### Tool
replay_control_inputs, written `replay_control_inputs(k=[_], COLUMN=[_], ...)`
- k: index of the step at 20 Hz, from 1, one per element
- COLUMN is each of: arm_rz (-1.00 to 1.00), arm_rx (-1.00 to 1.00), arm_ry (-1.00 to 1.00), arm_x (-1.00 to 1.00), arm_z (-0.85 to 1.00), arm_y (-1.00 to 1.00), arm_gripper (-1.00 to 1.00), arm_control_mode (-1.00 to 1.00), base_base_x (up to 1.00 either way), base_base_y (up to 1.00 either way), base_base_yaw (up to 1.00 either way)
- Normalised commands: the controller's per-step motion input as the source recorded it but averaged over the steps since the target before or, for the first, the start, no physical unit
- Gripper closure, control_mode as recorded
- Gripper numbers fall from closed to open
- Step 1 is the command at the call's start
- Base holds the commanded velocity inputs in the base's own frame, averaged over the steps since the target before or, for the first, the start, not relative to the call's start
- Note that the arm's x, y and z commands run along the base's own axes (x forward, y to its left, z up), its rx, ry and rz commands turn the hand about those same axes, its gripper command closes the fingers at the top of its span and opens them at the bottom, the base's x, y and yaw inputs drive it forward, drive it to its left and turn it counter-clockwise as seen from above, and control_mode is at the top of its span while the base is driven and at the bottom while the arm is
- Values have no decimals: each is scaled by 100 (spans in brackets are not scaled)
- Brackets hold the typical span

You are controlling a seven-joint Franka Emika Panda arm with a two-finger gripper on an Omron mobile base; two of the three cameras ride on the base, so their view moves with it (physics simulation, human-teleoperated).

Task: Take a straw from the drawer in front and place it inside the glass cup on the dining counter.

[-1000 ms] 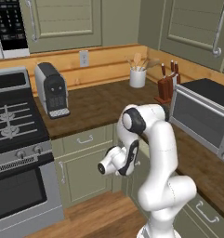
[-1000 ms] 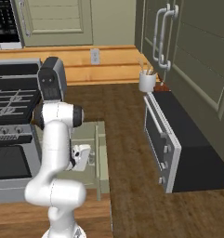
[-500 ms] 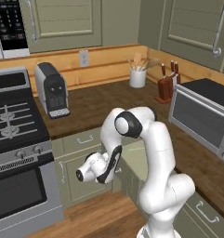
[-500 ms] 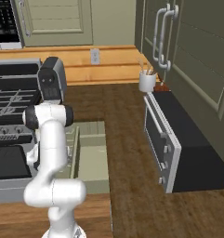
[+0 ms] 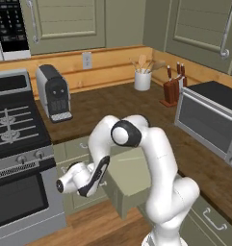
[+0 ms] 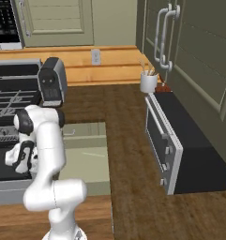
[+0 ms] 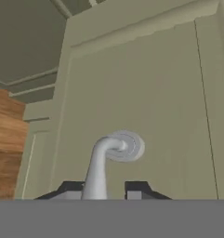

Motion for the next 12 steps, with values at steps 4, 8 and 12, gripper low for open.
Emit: replay_control_inputs(k=[4, 8, 12], arm_rz=[0, 0, 0], arm_rx=[44, 63, 75], arm_ry=[9, 24, 37], arm_x=[-38, -31, -16], arm_z=[87, 94, 81], arm_y=[15, 0, -6], arm_gripper=[-100, -100, -100], arm_control_mode=[-100, -100, -100], base_base_x=[0, 0, 0], base_base_y=[0, 0, 0], base_base_yaw=[0, 0, 0])
